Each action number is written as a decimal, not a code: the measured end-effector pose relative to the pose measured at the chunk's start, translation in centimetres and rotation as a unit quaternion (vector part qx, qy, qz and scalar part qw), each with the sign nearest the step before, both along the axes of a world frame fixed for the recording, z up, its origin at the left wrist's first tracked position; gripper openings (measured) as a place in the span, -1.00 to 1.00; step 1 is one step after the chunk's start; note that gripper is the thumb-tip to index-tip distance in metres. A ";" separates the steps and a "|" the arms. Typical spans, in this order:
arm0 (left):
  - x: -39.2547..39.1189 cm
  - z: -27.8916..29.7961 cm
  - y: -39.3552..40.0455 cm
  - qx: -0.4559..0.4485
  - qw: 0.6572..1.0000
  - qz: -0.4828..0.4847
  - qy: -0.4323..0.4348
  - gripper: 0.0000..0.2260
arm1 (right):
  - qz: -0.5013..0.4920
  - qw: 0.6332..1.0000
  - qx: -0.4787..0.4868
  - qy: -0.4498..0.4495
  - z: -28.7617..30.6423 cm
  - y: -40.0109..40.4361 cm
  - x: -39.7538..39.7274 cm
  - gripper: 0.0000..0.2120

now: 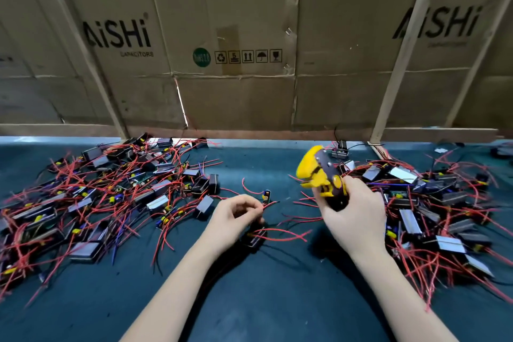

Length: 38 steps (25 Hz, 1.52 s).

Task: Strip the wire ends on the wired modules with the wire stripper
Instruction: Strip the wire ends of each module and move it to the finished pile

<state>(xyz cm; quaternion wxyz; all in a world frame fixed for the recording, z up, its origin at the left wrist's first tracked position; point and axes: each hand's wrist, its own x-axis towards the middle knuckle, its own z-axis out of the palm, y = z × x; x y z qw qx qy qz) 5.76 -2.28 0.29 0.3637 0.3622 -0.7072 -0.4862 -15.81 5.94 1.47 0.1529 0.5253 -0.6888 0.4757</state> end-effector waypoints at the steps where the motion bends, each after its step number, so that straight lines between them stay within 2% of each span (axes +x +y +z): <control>1: 0.2 -0.1 0.1 0.016 1.000 -0.013 0.012 -0.87 | -0.060 0.996 0.031 0.055 -0.2 -0.2 -0.2 -0.65; 5: 0.5 -0.1 0.7 0.044 0.994 -0.065 0.070 -0.96 | -0.140 0.969 0.160 0.122 -0.6 -0.3 -0.9 -0.59; 9: 0.4 -0.1 1.2 0.009 0.995 -0.080 0.057 -0.94 | -0.149 0.957 0.193 0.159 -0.7 -0.2 -0.7 -0.57; 23: 0.0 -0.6 1.3 -0.032 0.997 -0.063 -0.004 -0.89 | -0.122 0.952 0.182 0.211 -1.1 -0.2 0.8 -0.55; 38: -0.1 -0.9 1.2 -0.019 0.997 -0.077 0.006 -0.94 | -0.094 0.961 0.131 0.227 -0.9 -0.4 0.8 -0.54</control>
